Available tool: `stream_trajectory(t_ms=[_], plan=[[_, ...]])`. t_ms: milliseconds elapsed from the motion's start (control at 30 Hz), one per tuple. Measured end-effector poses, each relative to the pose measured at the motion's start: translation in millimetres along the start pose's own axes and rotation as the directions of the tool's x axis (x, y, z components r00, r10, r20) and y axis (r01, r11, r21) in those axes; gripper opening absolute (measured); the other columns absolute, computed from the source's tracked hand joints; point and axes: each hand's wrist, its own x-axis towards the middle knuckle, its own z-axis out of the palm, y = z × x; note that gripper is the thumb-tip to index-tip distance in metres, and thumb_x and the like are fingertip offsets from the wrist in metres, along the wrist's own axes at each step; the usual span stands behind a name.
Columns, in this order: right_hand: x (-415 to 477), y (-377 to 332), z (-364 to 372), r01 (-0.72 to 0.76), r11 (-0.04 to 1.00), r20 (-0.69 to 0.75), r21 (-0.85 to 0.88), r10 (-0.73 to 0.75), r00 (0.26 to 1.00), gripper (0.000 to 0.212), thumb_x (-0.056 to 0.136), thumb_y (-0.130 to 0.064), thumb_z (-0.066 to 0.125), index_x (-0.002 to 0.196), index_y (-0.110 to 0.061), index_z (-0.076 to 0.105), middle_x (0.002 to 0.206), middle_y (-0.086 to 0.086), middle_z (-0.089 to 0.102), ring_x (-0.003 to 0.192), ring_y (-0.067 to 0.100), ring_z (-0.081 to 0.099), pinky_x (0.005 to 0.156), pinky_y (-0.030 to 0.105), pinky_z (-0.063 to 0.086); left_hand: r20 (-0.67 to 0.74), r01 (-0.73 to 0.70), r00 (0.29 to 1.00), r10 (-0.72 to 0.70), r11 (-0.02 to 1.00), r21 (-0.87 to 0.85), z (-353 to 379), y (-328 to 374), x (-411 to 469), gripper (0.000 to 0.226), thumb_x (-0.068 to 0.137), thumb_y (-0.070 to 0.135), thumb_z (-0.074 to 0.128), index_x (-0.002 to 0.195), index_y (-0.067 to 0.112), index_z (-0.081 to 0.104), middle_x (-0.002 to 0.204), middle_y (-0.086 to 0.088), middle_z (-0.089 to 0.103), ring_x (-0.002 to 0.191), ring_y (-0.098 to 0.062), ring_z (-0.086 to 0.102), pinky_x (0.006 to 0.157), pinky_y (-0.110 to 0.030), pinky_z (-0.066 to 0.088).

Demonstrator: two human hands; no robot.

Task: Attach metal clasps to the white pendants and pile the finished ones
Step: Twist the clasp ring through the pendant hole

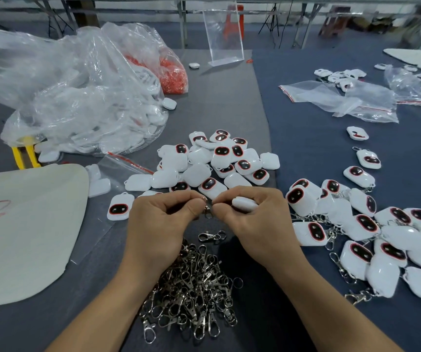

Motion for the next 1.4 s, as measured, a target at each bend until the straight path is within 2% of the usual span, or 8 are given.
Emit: stream_trajectory(t_ms=[100, 233, 433, 600, 867, 1000, 1167, 1400], plan=[[-2, -1, 1, 0.016, 1.0, 0.029, -0.009, -0.016, 0.999, 0.011, 0.079, -0.021, 0.081, 0.076, -0.031, 0.078, 0.066, -0.005, 0.072, 0.064, 0.021, 0.067, 0.058, 0.04, 0.056, 0.064, -0.049, 0.997, 0.044, 0.997, 0.066, 0, 2, -2, 0.028, 0.081, 0.017, 0.077, 0.083, 0.045, 0.079, 0.072, 0.011, 0.075, 0.066, -0.002, 0.067, 0.067, -0.017, 0.054], [-1, 0, 1, 0.024, 0.999, 0.018, -0.04, -0.024, 1.0, 0.016, 0.079, -0.016, 0.081, 0.076, -0.031, 0.077, 0.065, -0.005, 0.071, 0.062, 0.018, 0.067, 0.057, 0.035, 0.056, 0.089, -0.018, 0.996, 0.008, 0.994, 0.107, -1, 2, -2, 0.031, 0.083, 0.008, 0.08, 0.084, 0.039, 0.08, 0.071, 0.012, 0.076, 0.066, -0.004, 0.07, 0.065, -0.015, 0.053], [-3, -2, 1, 0.116, 0.983, 0.011, -0.142, -0.115, 0.993, 0.014, 0.079, -0.013, 0.08, 0.074, -0.025, 0.075, 0.064, -0.012, 0.068, 0.058, 0.01, 0.064, 0.054, 0.025, 0.053, 0.014, -0.185, 0.982, 0.188, 0.944, 0.272, 1, 9, -11, 0.028, 0.077, 0.022, 0.079, 0.091, 0.047, 0.077, 0.082, 0.032, 0.072, 0.073, 0.001, 0.07, 0.066, -0.011, 0.051], [-6, -5, 0, 0.201, 0.958, 0.013, -0.206, -0.203, 0.979, 0.015, 0.075, -0.011, 0.083, 0.073, -0.023, 0.074, 0.069, -0.012, 0.067, 0.066, 0.011, 0.064, 0.059, 0.028, 0.053, 0.087, -0.271, 0.963, 0.256, 0.909, 0.317, -1, 6, -11, 0.014, 0.08, 0.027, 0.074, 0.087, 0.037, 0.079, 0.086, 0.029, 0.072, 0.074, 0.002, 0.068, 0.067, -0.011, 0.047], [-7, -5, 1, 0.163, 0.984, -0.013, -0.066, -0.164, 0.986, 0.017, 0.079, -0.008, 0.08, 0.075, -0.023, 0.076, 0.067, -0.009, 0.07, 0.062, 0.013, 0.066, 0.058, 0.028, 0.056, 0.077, -0.105, 0.993, 0.095, 0.984, 0.144, 0, 7, -8, 0.029, 0.077, 0.015, 0.079, 0.086, 0.042, 0.079, 0.074, 0.021, 0.075, 0.07, -0.002, 0.072, 0.064, -0.019, 0.057], [-6, -4, -1, 0.195, 0.975, -0.034, -0.11, -0.2, 0.979, 0.017, 0.08, -0.008, 0.08, 0.078, -0.024, 0.077, 0.074, -0.014, 0.073, 0.07, 0.011, 0.07, 0.064, 0.028, 0.057, 0.028, -0.117, 0.993, 0.114, 0.979, 0.165, -1, 9, -7, 0.021, 0.073, 0.02, 0.08, 0.083, 0.038, 0.079, 0.07, 0.015, 0.075, 0.065, -0.015, 0.072, 0.06, -0.034, 0.058], [-7, -5, -6, 0.239, 0.968, 0.012, -0.078, -0.239, 0.971, 0.021, 0.078, -0.003, 0.08, 0.078, -0.024, 0.079, 0.079, -0.014, 0.074, 0.072, 0.009, 0.072, 0.064, 0.023, 0.058, 0.154, -0.084, 0.986, 0.07, 0.993, 0.087, -2, 10, -7, 0.004, 0.072, 0.029, 0.077, 0.073, 0.032, 0.079, 0.064, 0.007, 0.073, 0.055, -0.005, 0.063, 0.052, -0.02, 0.051], [-7, -5, -2, 0.202, 0.979, 0.002, -0.041, -0.202, 0.979, 0.017, 0.075, -0.01, 0.076, 0.074, -0.027, 0.076, 0.069, -0.014, 0.072, 0.063, 0.011, 0.069, 0.057, 0.02, 0.054, 0.13, 0.063, 0.99, -0.055, 0.996, -0.061, -1, 7, -6, 0.005, 0.068, 0.023, 0.079, 0.072, 0.025, 0.081, 0.064, -0.002, 0.074, 0.057, -0.011, 0.066, 0.055, -0.023, 0.053]])
